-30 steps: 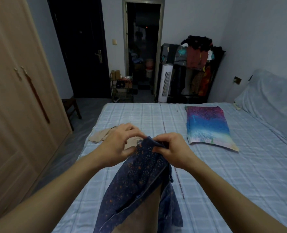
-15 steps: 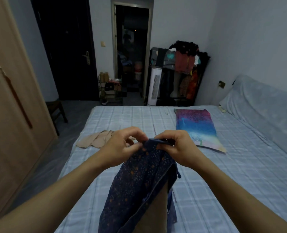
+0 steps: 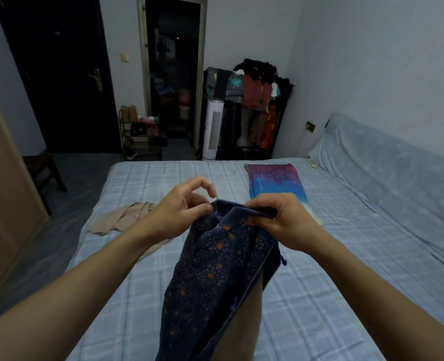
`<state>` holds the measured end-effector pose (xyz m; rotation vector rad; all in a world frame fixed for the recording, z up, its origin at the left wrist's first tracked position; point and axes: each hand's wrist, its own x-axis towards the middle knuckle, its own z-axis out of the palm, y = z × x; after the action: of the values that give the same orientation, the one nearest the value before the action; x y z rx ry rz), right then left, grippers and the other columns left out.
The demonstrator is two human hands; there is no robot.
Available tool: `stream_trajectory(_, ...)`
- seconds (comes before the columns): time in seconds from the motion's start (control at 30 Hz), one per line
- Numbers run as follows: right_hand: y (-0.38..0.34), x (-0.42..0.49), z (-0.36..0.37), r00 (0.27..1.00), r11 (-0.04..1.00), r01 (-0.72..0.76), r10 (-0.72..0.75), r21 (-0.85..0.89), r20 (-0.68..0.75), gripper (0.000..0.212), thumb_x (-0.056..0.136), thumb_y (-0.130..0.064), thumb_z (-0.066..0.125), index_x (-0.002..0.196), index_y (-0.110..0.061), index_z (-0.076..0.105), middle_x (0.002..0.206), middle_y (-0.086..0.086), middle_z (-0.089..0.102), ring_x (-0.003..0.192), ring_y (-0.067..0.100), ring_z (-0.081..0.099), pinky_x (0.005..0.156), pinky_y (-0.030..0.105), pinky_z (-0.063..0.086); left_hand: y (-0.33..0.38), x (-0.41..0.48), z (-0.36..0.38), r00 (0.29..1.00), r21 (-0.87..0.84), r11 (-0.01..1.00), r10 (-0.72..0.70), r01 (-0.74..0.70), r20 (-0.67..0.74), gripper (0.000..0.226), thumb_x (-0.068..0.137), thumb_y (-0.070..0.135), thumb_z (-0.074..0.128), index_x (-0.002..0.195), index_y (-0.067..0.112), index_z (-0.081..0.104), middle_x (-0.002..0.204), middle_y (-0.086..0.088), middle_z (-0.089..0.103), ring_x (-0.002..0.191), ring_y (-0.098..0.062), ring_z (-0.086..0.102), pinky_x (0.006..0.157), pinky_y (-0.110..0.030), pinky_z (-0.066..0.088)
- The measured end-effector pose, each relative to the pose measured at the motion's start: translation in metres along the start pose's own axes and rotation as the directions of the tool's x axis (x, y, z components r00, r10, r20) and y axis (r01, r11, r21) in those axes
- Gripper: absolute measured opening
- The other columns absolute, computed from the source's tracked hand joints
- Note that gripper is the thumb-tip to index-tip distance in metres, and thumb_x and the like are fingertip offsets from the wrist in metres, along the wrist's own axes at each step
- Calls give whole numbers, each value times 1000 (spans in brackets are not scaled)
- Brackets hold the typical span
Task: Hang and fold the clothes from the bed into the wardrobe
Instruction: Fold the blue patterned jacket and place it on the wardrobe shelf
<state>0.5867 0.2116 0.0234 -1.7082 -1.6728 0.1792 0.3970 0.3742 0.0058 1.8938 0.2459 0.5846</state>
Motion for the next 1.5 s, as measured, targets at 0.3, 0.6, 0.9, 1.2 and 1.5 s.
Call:
stream_trajectory(0.3, 16, 11, 3, 998, 996, -47, 44, -79, -43, 18, 82, -6, 74, 94, -19, 76, 82, -9, 73, 79, 5, 67, 71, 24, 54, -2, 11, -4, 947, 551, 772, 285, -318, 148, 27, 95, 4, 54, 109, 17, 73, 96, 7, 69, 87, -2, 62, 78, -10, 45)
stream_trajectory(0.6, 31, 29, -2, 996, 1000, -23, 23, 0, -85, 19, 80, -1, 74, 91, -15, 76, 82, -7, 74, 79, 4, 68, 72, 17, 52, -6, 19, -7, 913, 764, 501, 242, -407, 328, 5, 88, 23, 64, 92, 22, 61, 106, 6, 51, 81, -13, 55, 68, -34, 51)
stream_trajectory(0.9, 57, 34, -8, 985, 977, 86, -113, -195, -132, 16, 83, -5, 71, 95, -15, 74, 85, -1, 68, 79, 11, 61, 74, 17, 44, -2, 27, -26, 943, 716, 626, 303, -308, 141, 15, 88, 8, 70, 88, 18, 58, 98, 6, 57, 85, -8, 59, 74, -24, 51)
stream_trajectory(1.2, 66, 39, -7, 974, 976, 127, -156, -176, -165, 16, 83, -3, 70, 95, -11, 74, 84, 3, 69, 78, 16, 63, 74, 21, 48, 0, 23, -18, 952, 736, 604, 181, -307, 249, 12, 79, 7, 60, 79, 17, 54, 74, 13, 49, 64, -7, 48, 60, -14, 37)
stream_trajectory(1.5, 71, 37, -13, 978, 980, 99, -128, -172, -164, 17, 82, -1, 70, 94, -12, 75, 84, 2, 69, 78, 16, 62, 75, 23, 47, 3, 21, -25, 960, 763, 582, 187, -281, 210, 19, 83, 4, 54, 81, 17, 67, 87, 8, 60, 70, -8, 58, 59, -24, 46)
